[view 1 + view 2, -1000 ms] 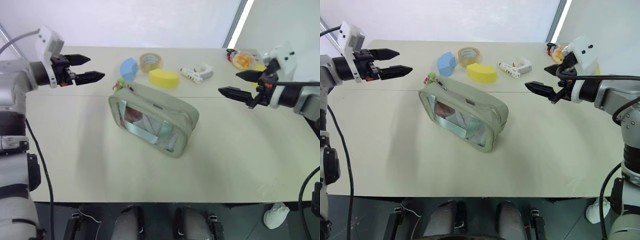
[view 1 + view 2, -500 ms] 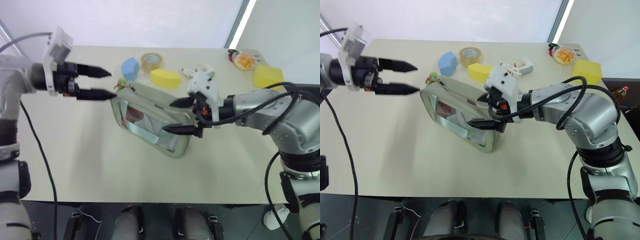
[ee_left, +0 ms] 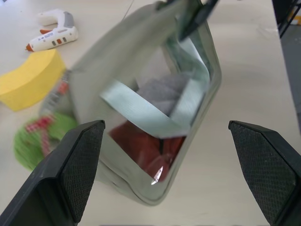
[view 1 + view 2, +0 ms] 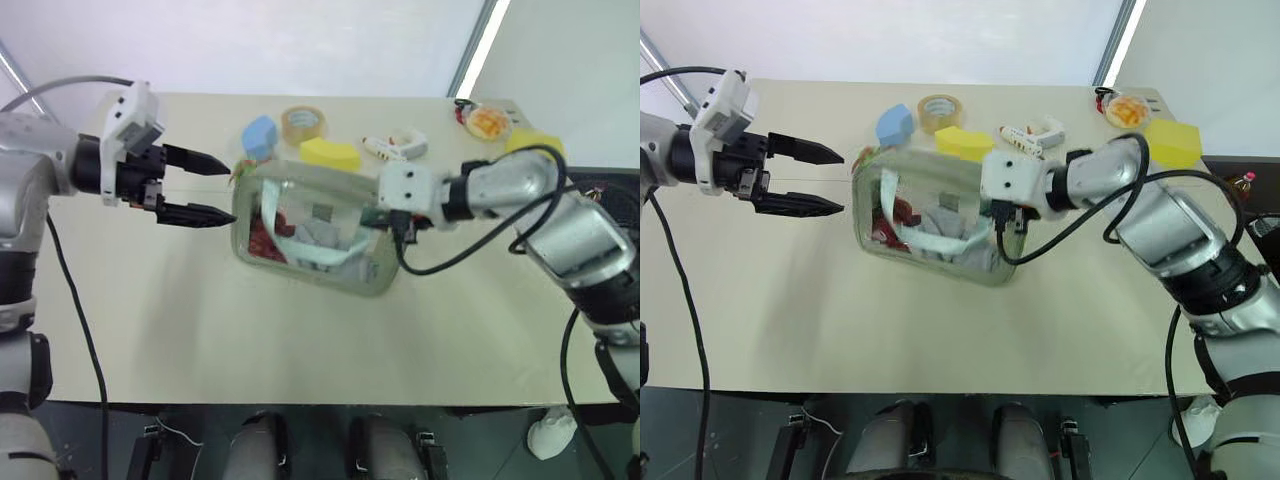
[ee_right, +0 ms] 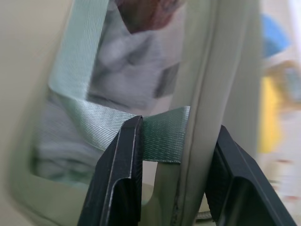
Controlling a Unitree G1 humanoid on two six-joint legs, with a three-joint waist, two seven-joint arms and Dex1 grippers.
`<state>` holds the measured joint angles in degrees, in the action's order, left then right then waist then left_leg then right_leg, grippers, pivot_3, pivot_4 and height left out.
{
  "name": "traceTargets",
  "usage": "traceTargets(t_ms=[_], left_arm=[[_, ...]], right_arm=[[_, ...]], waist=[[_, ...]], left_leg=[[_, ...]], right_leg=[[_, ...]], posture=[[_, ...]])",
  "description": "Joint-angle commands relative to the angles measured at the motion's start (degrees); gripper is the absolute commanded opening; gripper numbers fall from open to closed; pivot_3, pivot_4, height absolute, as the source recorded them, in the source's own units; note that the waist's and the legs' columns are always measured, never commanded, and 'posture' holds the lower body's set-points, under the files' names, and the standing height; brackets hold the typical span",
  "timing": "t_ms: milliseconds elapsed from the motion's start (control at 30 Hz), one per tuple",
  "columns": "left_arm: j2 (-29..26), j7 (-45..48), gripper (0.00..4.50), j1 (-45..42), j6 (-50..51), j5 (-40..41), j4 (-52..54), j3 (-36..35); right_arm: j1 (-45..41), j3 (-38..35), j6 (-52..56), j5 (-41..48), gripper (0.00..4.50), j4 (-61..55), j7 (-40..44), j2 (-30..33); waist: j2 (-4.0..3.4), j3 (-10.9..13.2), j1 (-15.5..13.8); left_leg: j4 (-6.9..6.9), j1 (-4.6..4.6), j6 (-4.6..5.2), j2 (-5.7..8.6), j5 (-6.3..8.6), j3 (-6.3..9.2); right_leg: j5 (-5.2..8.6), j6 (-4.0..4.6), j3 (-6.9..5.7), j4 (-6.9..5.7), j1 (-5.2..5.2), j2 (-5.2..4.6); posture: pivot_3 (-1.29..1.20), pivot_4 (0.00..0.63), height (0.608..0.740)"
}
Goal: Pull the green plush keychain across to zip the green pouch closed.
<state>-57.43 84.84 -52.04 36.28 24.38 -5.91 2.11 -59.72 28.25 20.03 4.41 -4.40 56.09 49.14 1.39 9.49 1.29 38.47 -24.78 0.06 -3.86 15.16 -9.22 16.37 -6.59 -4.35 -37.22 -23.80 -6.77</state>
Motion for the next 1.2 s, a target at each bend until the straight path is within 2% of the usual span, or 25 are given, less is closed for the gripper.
traceTargets(t_ms=[33, 167, 400, 567, 833, 1000, 1167, 1200], left_arm=[[-0.11, -0.39, 4.50, -1.19, -1.08, -0.01, 0.17, -0.83], [0.87, -0.88, 4.50, -1.86, -1.74, -0.34, -0.25, -0.50], [1.07, -1.77, 4.50, -2.08, -1.44, -0.04, -0.19, -1.09], [0.95, -2.29, 4.50, -1.39, -1.06, 0.34, 0.65, -1.39], [0.83, -2.78, 4.50, -1.44, -1.74, -0.01, -0.30, -1.40], [1.21, -3.33, 4.50, -1.71, -2.41, -0.37, -0.80, -1.27], [1.43, -3.63, 4.50, -2.11, -2.91, -0.43, -1.08, -1.12], [1.44, -3.69, 4.50, -2.15, -2.95, -0.42, -1.07, -1.14]], right_arm=[[-2.42, -0.85, -9.58, -4.40, 1.53, 3.95, -0.38, -5.11], [-0.12, -1.11, -15.07, -6.72, 1.53, 7.33, 0.12, -9.67], [-1.08, -3.47, -19.20, -10.25, 1.53, 11.53, 0.65, -12.06], [3.47, -4.08, -12.98, -9.43, 1.53, 6.35, 4.82, -10.82], [4.64, -6.23, -3.24, -12.38, 1.53, 4.16, 7.29, -6.61], [4.20, -8.30, 11.04, -8.61, 1.53, -1.44, 6.88, -10.08], [3.67, -8.36, 13.02, -8.05, 1.53, -2.15, 7.09, -10.95], [3.56, -8.54, 13.08, -7.46, 1.26, -2.24, 7.62, -10.84]], waist=[[0.00, 0.00, 0.36], [0.00, 0.00, 0.72], [-0.02, 0.01, 1.07], [-0.02, 0.01, 0.94], [-0.02, 0.01, 0.66], [-0.02, 0.01, 0.53], [-0.02, 0.01, 0.26], [-0.02, 0.01, 0.05]], left_leg=[[-0.09, 0.00, -0.05, 0.00, -0.03, -0.01], [-0.07, 0.00, -0.07, 0.00, -0.04, 0.00], [-0.07, 0.00, -0.07, 0.00, -0.04, 0.03], [-0.05, 0.00, -0.07, -0.01, -0.04, 0.06], [-0.03, 0.00, -0.06, 0.00, -0.04, 0.06], [-0.02, 0.00, -0.06, 0.00, -0.04, 0.07], [-0.02, 0.00, -0.06, 0.01, -0.04, 0.06], [-0.02, 0.00, -0.06, 0.01, -0.04, 0.06]], right_leg=[[0.00, 0.00, 0.00, -0.04, -0.03, 0.01], [0.00, 0.00, -0.01, -0.09, 0.01, 0.00], [0.00, 0.00, -0.01, -0.09, 0.02, 0.01], [0.00, 0.00, -0.02, -0.10, 0.05, 0.01], [0.00, 0.00, -0.02, -0.09, 0.06, 0.01], [0.00, 0.00, -0.02, -0.10, 0.06, 0.01], [0.00, 0.00, -0.03, -0.09, 0.07, 0.01], [0.00, 0.00, -0.02, -0.09, 0.07, 0.01]], posture=[[0.00, 0.150, 0.740], [0.00, 0.150, 0.740], [0.00, 0.150, 0.740], [0.00, 0.150, 0.740], [0.00, 0.150, 0.740], [0.00, 0.150, 0.740], [0.00, 0.150, 0.740], [0.00, 0.150, 0.740]])
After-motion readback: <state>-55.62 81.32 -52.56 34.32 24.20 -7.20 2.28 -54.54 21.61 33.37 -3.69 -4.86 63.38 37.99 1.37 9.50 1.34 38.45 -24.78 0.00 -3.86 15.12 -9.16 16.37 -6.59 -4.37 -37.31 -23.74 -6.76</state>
